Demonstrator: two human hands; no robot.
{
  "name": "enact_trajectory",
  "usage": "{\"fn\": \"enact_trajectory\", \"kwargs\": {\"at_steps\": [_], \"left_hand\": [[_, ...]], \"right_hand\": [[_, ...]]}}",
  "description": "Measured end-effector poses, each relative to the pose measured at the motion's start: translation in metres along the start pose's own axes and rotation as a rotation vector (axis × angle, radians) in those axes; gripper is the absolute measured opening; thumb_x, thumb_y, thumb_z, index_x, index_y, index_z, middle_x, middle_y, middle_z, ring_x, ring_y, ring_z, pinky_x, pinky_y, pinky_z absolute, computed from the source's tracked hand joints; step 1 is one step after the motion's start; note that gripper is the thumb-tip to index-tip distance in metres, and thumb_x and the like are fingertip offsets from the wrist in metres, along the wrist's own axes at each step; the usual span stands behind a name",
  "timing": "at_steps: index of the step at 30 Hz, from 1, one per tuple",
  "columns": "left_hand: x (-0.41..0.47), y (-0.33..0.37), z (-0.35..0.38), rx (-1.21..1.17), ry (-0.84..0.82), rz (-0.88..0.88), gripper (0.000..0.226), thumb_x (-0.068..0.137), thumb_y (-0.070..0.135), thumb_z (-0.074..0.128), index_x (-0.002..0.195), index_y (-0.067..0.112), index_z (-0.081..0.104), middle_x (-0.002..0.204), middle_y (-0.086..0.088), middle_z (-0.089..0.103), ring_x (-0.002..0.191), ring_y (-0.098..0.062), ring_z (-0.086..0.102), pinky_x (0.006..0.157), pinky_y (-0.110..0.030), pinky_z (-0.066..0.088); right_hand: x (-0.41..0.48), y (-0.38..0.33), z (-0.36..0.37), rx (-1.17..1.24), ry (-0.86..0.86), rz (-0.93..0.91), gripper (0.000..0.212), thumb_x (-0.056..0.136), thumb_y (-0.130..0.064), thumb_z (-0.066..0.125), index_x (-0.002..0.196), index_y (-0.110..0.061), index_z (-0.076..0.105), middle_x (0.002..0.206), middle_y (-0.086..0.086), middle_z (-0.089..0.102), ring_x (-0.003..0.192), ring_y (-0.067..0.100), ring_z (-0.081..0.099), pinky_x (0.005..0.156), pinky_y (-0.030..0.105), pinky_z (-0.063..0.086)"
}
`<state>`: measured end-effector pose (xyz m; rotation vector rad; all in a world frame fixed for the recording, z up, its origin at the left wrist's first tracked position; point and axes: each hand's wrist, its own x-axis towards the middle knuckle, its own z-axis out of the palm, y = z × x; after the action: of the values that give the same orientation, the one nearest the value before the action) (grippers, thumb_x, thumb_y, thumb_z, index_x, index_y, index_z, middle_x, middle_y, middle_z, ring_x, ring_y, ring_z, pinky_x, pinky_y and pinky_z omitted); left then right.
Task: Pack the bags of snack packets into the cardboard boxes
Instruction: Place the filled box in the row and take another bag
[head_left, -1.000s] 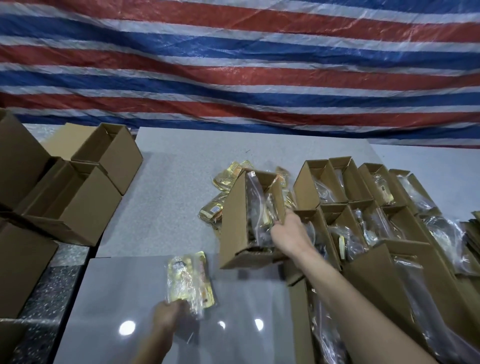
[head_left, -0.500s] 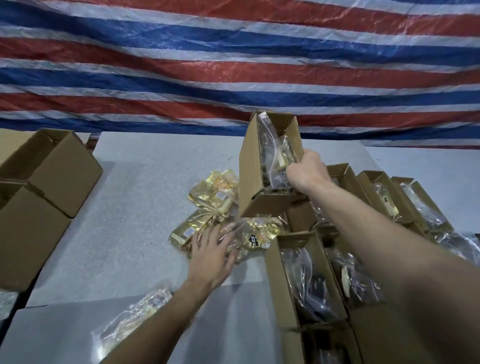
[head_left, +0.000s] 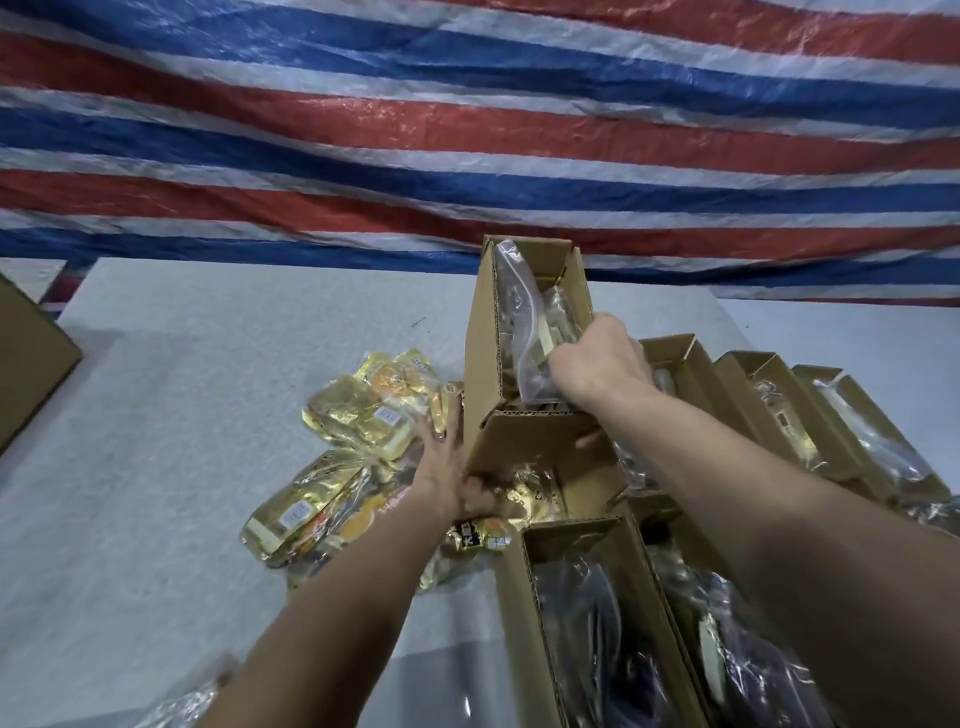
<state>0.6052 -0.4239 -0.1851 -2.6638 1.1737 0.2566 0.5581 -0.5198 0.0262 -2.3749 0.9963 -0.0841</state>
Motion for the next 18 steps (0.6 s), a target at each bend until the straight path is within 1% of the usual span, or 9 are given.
{"fn": "enact_trajectory", "kwargs": {"at_steps": [2, 4, 5, 7, 9, 11, 14, 17, 18], "left_hand": [[0.002, -0.003, 0.011, -0.102, 0.025, -0.015, 0.111, 0.064, 0.101, 0.011, 0.155, 0.039, -0.005, 0.164, 0.0, -0.002, 0.147, -0.042, -0.021, 0.098, -0.082, -0.014], [-0.003, -0.005, 0.018, -0.165, -0.011, -0.018, 0.105, 0.069, 0.097, 0.011, 0.156, 0.038, 0.001, 0.16, 0.001, -0.015, 0.142, -0.041, -0.03, 0.106, -0.078, -0.011], [-0.008, -0.005, 0.021, -0.172, -0.027, -0.02, 0.101, 0.072, 0.095, 0.01, 0.156, 0.04, 0.005, 0.158, 0.002, -0.021, 0.141, -0.04, -0.032, 0.107, -0.077, -0.009], [-0.018, -0.005, 0.026, -0.196, -0.041, -0.038, 0.094, 0.074, 0.093, 0.004, 0.154, 0.044, 0.008, 0.157, 0.001, -0.026, 0.141, -0.039, -0.031, 0.11, -0.074, -0.008], [-0.031, -0.006, 0.029, -0.228, -0.042, -0.051, 0.093, 0.073, 0.091, -0.002, 0.153, 0.046, 0.009, 0.16, 0.0, -0.025, 0.143, -0.039, -0.027, 0.111, -0.073, -0.007], [-0.046, -0.011, 0.034, -0.261, -0.031, -0.058, 0.092, 0.072, 0.09, -0.004, 0.152, 0.048, 0.013, 0.161, 0.0, -0.021, 0.144, -0.039, -0.023, 0.112, -0.073, -0.006], [-0.074, -0.02, 0.043, -0.31, -0.015, -0.097, 0.085, 0.075, 0.088, -0.002, 0.148, 0.051, 0.018, 0.161, 0.001, -0.021, 0.144, -0.039, -0.023, 0.112, -0.073, -0.005], [-0.105, -0.026, 0.054, -0.374, -0.013, -0.163, 0.077, 0.079, 0.086, 0.006, 0.146, 0.052, 0.022, 0.161, 0.005, -0.022, 0.144, -0.036, -0.028, 0.113, -0.07, -0.01], [-0.117, -0.028, 0.059, -0.4, -0.014, -0.182, 0.077, 0.079, 0.086, 0.007, 0.146, 0.052, 0.023, 0.161, 0.006, -0.022, 0.144, -0.035, -0.029, 0.113, -0.069, -0.012]], "right_hand": [[0.007, 0.005, 0.003, -0.037, 0.006, 0.003, 0.033, 0.095, -0.017, 0.056, 0.127, -0.015, 0.048, 0.109, 0.009, 0.062, 0.083, 0.026, 0.059, 0.055, 0.03, 0.042], [0.007, 0.011, 0.007, -0.09, 0.01, 0.015, 0.032, 0.095, -0.017, 0.054, 0.127, -0.014, 0.049, 0.109, 0.01, 0.062, 0.073, 0.022, 0.057, 0.045, 0.027, 0.037], [0.007, 0.015, 0.008, -0.109, 0.003, 0.026, 0.031, 0.096, -0.016, 0.053, 0.127, -0.014, 0.049, 0.109, 0.01, 0.062, 0.071, 0.024, 0.059, 0.042, 0.027, 0.041], [0.004, 0.022, 0.012, -0.13, -0.022, 0.049, 0.028, 0.096, -0.016, 0.052, 0.124, -0.011, 0.049, 0.108, 0.012, 0.063, 0.075, 0.03, 0.065, 0.043, 0.031, 0.05], [0.001, 0.027, 0.014, -0.156, -0.044, 0.068, 0.026, 0.097, -0.016, 0.052, 0.121, -0.008, 0.051, 0.108, 0.013, 0.063, 0.082, 0.032, 0.067, 0.049, 0.035, 0.054], [-0.004, 0.03, 0.015, -0.171, -0.067, 0.085, 0.026, 0.097, -0.017, 0.052, 0.121, -0.008, 0.049, 0.107, 0.013, 0.062, 0.079, 0.032, 0.066, 0.056, 0.04, 0.059], [-0.01, 0.029, 0.018, -0.175, -0.105, 0.083, 0.027, 0.098, -0.015, 0.052, 0.123, -0.008, 0.045, 0.099, 0.011, 0.058, 0.072, 0.03, 0.064, 0.054, 0.044, 0.061], [-0.012, 0.025, 0.018, -0.154, -0.124, 0.064, 0.009, 0.097, -0.012, 0.054, 0.099, -0.005, 0.05, 0.084, 0.007, 0.055, 0.065, 0.026, 0.061, 0.052, 0.041, 0.059], [-0.012, 0.025, 0.018, -0.146, -0.128, 0.055, 0.01, 0.097, -0.012, 0.055, 0.091, -0.005, 0.051, 0.083, 0.007, 0.057, 0.063, 0.024, 0.06, 0.052, 0.039, 0.057]]}}
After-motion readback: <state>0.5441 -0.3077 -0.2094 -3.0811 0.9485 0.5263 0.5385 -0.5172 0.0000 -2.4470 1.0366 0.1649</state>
